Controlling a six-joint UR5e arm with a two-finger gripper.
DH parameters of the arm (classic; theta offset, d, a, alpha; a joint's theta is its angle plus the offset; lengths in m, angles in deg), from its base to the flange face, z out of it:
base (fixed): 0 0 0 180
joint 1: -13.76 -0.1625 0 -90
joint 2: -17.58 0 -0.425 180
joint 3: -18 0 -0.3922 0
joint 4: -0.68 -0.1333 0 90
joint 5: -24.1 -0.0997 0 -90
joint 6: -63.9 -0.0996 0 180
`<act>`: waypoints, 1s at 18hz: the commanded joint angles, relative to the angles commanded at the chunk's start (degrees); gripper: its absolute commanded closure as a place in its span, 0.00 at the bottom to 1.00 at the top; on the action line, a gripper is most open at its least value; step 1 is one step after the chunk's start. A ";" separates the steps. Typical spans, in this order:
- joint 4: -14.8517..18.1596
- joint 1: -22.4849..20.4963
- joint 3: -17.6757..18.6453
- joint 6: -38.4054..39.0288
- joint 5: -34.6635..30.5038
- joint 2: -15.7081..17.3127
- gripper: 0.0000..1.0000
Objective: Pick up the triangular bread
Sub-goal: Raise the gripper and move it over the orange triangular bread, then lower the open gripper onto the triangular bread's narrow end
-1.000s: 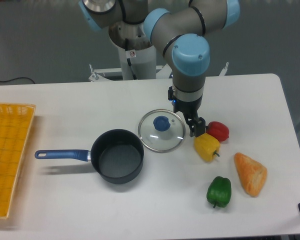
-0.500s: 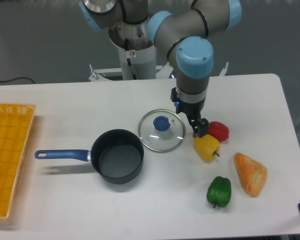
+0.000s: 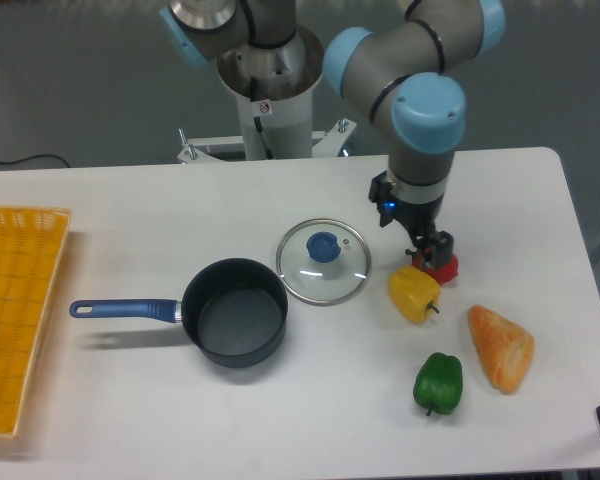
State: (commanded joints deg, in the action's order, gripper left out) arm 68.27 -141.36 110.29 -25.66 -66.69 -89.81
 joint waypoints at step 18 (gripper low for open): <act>-0.52 -4.48 -16.09 26.53 6.05 -16.09 0.00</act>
State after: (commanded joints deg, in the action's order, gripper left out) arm 67.74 -145.85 94.21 0.87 -60.63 -105.89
